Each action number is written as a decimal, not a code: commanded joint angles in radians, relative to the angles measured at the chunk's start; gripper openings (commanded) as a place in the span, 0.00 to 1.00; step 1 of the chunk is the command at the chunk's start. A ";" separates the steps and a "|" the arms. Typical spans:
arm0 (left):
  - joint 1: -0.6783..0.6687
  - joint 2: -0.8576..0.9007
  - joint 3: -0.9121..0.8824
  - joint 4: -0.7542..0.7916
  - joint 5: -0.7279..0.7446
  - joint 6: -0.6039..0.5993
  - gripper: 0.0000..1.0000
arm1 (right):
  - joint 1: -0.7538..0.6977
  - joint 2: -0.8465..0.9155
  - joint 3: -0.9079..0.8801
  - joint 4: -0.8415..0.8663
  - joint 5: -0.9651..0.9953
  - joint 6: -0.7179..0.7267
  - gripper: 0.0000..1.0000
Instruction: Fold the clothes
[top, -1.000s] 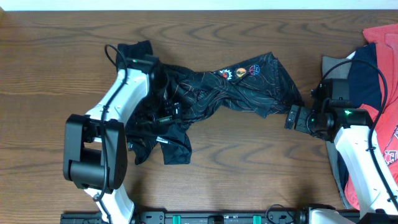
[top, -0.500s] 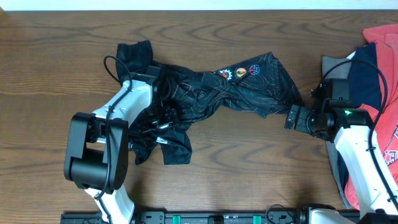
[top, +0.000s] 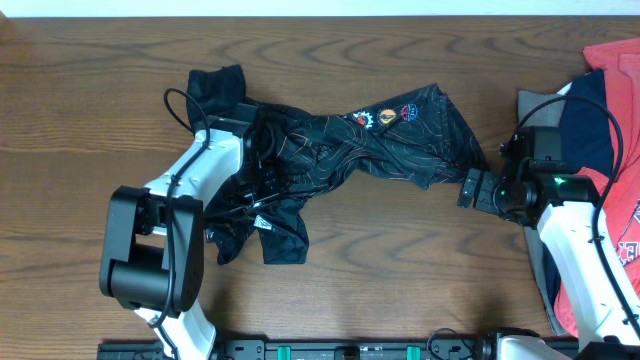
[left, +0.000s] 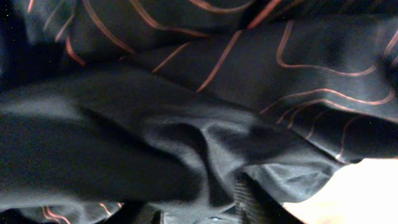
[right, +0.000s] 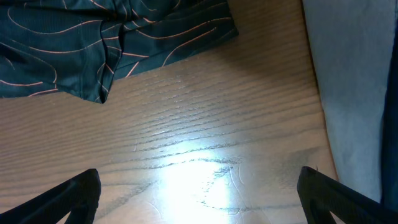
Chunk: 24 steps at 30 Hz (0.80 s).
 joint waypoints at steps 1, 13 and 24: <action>-0.004 -0.017 -0.005 0.001 -0.003 0.002 0.29 | -0.017 0.004 0.001 0.000 -0.003 -0.002 0.99; -0.004 -0.015 -0.006 0.004 -0.007 0.002 0.42 | -0.017 0.004 0.001 -0.001 -0.003 -0.002 0.99; -0.008 -0.019 -0.051 0.077 -0.006 0.003 0.11 | -0.017 0.004 0.001 -0.001 -0.004 -0.002 0.99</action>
